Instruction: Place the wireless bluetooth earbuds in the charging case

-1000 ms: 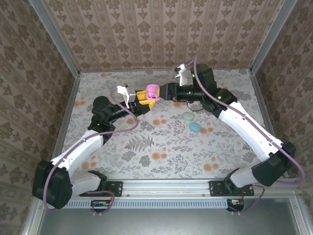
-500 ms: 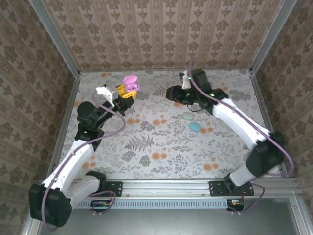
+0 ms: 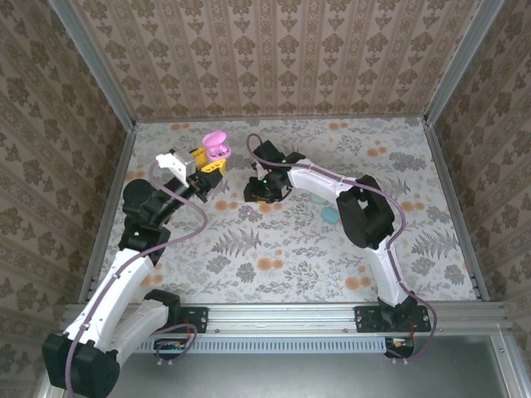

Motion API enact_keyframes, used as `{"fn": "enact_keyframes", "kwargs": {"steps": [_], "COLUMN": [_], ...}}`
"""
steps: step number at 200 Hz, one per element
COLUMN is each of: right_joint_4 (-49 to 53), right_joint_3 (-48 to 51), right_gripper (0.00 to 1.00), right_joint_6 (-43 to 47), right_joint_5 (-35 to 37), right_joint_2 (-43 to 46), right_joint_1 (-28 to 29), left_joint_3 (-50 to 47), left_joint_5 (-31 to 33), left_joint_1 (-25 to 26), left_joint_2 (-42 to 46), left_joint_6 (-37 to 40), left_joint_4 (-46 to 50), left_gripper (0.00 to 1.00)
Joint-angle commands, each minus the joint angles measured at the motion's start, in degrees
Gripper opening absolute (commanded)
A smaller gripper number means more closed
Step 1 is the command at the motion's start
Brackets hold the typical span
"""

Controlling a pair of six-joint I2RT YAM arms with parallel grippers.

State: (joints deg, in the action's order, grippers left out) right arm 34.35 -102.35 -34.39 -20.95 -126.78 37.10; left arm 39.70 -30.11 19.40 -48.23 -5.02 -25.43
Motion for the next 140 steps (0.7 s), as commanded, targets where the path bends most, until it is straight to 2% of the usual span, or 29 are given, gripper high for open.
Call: {"fn": "enact_keyframes", "kwargs": {"steps": [1, 99, 140], "right_joint_4": [4.53, 9.68, 12.26], "right_joint_3": [-2.83, -9.87, -13.02], "right_gripper": [0.36, 0.36, 0.33], "right_joint_6": [0.99, 2.65, 3.18], "right_joint_5": [0.72, 1.97, 2.62], "right_joint_2": [-2.46, -9.42, -12.03], "right_joint_1": [0.23, 1.73, 2.29], "left_joint_3": [0.64, 0.72, 0.64], "left_joint_5": [-0.02, -0.56, -0.47], "left_joint_1": [-0.5, -0.5, -0.5], "left_joint_2": [0.88, 0.02, 0.15], "left_joint_6": [1.59, 1.23, 1.19], "left_joint_4": [-0.02, -0.67, -0.62], "left_gripper": [0.32, 0.33, 0.33]}}
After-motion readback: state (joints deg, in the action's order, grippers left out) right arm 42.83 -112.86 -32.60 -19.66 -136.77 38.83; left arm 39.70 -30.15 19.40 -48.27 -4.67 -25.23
